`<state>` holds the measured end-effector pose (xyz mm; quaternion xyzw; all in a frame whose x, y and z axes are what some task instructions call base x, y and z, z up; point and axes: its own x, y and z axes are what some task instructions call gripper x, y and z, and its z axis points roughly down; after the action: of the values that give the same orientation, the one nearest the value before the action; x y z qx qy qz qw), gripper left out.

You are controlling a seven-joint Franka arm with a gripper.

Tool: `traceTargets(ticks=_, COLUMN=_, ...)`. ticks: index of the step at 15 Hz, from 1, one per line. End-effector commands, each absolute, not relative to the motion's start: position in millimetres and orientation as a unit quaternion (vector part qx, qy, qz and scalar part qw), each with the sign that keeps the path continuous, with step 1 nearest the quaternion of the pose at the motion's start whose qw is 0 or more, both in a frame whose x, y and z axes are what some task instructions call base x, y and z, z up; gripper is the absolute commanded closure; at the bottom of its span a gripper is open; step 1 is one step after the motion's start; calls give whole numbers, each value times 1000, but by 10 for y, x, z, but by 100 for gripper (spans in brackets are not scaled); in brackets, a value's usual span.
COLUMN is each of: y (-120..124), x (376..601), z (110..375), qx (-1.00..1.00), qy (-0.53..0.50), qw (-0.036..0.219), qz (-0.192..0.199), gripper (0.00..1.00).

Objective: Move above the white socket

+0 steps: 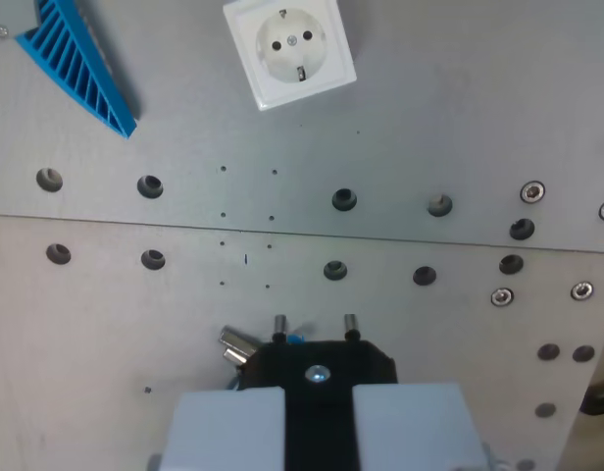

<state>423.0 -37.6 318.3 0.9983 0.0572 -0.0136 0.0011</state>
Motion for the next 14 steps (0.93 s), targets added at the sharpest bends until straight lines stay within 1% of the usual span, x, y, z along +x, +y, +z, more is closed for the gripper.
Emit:
traceTargets(ticks=1, y=-355, x=4239, z=3022, qx=994, qy=107, qw=10, qz=23, gripper=100)
traceTargets(ticks=5, y=-340, x=4279, z=2823, qx=992, qy=125, qw=11, qz=18, gripper=100)
traceTargets(ticks=14, y=-308, x=4343, z=2375, qx=986, qy=164, qw=16, qz=24, gripper=100)
